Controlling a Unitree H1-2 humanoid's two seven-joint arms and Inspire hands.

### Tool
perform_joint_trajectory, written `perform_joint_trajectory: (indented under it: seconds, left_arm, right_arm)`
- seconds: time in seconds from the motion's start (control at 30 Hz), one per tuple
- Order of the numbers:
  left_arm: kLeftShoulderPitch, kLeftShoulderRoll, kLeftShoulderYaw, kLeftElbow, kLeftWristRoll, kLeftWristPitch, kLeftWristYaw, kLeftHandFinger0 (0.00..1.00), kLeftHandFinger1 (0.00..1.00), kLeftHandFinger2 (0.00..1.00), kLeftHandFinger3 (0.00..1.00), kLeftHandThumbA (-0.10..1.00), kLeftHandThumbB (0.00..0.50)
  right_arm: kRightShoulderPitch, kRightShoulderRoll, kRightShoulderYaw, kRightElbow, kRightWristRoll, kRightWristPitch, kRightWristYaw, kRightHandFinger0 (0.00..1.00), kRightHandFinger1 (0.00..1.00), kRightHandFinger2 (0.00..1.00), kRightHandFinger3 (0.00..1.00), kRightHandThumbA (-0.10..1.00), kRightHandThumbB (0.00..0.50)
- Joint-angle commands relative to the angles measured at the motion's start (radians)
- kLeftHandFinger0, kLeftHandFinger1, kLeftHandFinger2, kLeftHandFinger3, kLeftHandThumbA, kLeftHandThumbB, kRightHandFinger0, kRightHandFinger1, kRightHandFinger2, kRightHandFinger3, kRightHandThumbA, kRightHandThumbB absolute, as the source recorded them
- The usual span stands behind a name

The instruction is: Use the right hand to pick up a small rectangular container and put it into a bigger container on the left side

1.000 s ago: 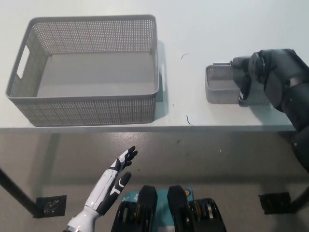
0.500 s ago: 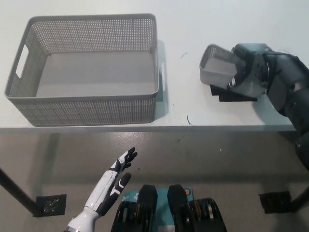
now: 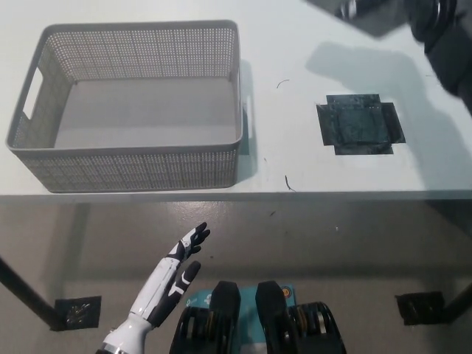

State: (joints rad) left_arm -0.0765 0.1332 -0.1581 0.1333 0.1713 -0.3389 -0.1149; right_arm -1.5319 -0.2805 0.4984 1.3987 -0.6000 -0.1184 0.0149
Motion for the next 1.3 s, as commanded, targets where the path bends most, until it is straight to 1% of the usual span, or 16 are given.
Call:
perform_joint_trajectory:
  seconds: [0.0, 0.1, 0.17, 0.33, 0.47, 0.57, 0.73, 0.87, 0.93, 0.97, 1.0, 1.03, 1.07, 1.13, 1.23, 1.27]
  left_arm:
    - [-0.016, 0.01, 0.002, -0.031, -0.005, -0.011, -0.007, 1.0, 1.0, 1.0, 1.0, 1.0, 0.295]
    - [-0.012, 0.009, 0.0, -0.028, 0.0, -0.021, -0.005, 1.0, 1.0, 1.0, 1.0, 1.0, 0.297]
    - [-0.009, 0.008, -0.001, -0.033, 0.011, -0.015, -0.001, 1.0, 1.0, 1.0, 1.0, 1.0, 0.299]
    - [-0.002, 0.006, -0.005, -0.03, -0.006, -0.015, -0.01, 1.0, 1.0, 1.0, 1.0, 1.0, 0.298]
    - [-0.006, 0.005, -0.011, -0.024, -0.002, -0.027, -0.012, 1.0, 1.0, 1.0, 1.0, 1.0, 0.288]
    - [-0.008, 0.007, -0.013, -0.021, -0.002, -0.025, -0.015, 1.0, 1.0, 1.0, 1.0, 1.0, 0.301]
    - [-0.011, 0.012, -0.012, -0.017, -0.004, -0.025, -0.02, 1.0, 1.0, 1.0, 1.0, 1.0, 0.31]
    - [-0.013, 0.016, -0.011, -0.029, -0.008, -0.015, -0.028, 1.0, 1.0, 1.0, 1.0, 1.0, 0.307]
    - [-0.013, 0.019, -0.011, -0.033, -0.011, -0.01, -0.034, 1.0, 1.0, 1.0, 1.0, 1.0, 0.313]
    - [-0.013, 0.021, -0.011, -0.034, -0.015, -0.008, -0.038, 1.0, 1.0, 1.0, 1.0, 1.0, 0.317]
    - [-0.014, 0.022, -0.012, -0.034, -0.018, -0.007, -0.041, 1.0, 1.0, 1.0, 1.0, 1.0, 0.317]
    - [-0.014, 0.023, -0.013, -0.036, -0.016, -0.008, -0.043, 1.0, 1.0, 1.0, 1.0, 1.0, 0.316]
    - [-0.016, 0.023, -0.013, -0.036, -0.012, -0.009, -0.042, 1.0, 1.0, 1.0, 1.0, 1.0, 0.313]
    - [-0.013, 0.027, -0.013, -0.042, -0.007, -0.008, -0.044, 1.0, 1.0, 1.0, 1.0, 1.0, 0.312]
    - [-0.021, 0.032, -0.015, -0.043, -0.002, -0.012, -0.047, 1.0, 1.0, 1.0, 1.0, 1.0, 0.302]
    - [-0.025, 0.033, -0.017, -0.042, 0.001, -0.008, -0.049, 1.0, 1.0, 1.0, 1.0, 1.0, 0.309]
  right_arm:
    - [-0.212, 0.0, -0.036, -0.089, 0.029, -0.096, -0.096, 0.0, 0.42, 0.82, 0.88, -0.1, 0.211]
    - [-0.232, 0.058, -0.042, -0.105, 0.03, -0.063, -0.069, 0.0, 0.37, 0.79, 0.86, -0.1, 0.184]
    - [-0.238, 0.105, -0.046, -0.108, 0.032, -0.078, -0.066, 0.0, 0.41, 0.85, 0.9, -0.1, 0.179]
    - [-0.258, 0.211, -0.023, -0.077, 0.005, -0.06, -0.069, 0.0, 0.39, 0.79, 0.92, -0.1, 0.175]
    - [-0.257, 0.284, -0.019, -0.048, 0.007, -0.091, -0.087, 0.0, 0.34, 0.71, 0.79, -0.1, 0.208]
    - [-0.257, 0.357, -0.008, -0.013, -0.002, -0.048, -0.104, 0.0, 0.3, 0.64, 0.66, -0.1, 0.232]
    - [-0.245, 0.427, 0.0, 0.026, -0.002, 0.001, -0.09, 0.0, 0.34, 0.68, 0.67, -0.1, 0.221]
    - [-0.225, 0.466, 0.033, 0.045, -0.028, 0.059, -0.081, 0.0, 0.21, 0.59, 0.68, -0.1, 0.206]
    - [-0.218, 0.475, 0.046, 0.05, -0.031, 0.09, -0.069, 0.0, 0.2, 0.53, 0.61, -0.1, 0.214]
    - [-0.216, 0.481, 0.047, 0.055, -0.026, 0.119, -0.032, 0.13, 0.33, 0.62, 0.95, -0.04, 0.194]
    - [-0.214, 0.485, 0.049, 0.059, -0.023, 0.139, 0.003, 0.13, 0.28, 0.53, 0.97, 0.0, 0.2]
    - [-0.22, 0.487, 0.037, 0.062, -0.004, 0.177, 0.074, 0.49, 0.68, 0.86, 1.0, 0.23, 0.268]
    - [-0.22, 0.485, 0.041, 0.064, -0.004, 0.183, 0.13, 1.0, 1.0, 1.0, 1.0, 0.46, 0.403]
    - [-0.216, 0.482, 0.064, 0.067, -0.023, 0.199, 0.19, 1.0, 1.0, 1.0, 1.0, 0.65, 0.497]
    - [-0.219, 0.474, 0.071, 0.065, -0.021, 0.207, 0.222, 1.0, 1.0, 1.0, 1.0, 0.7, 0.5]
    - [-0.224, 0.47, 0.07, 0.064, -0.018, 0.205, 0.232, 1.0, 1.0, 1.0, 1.0, 0.79, 0.5]
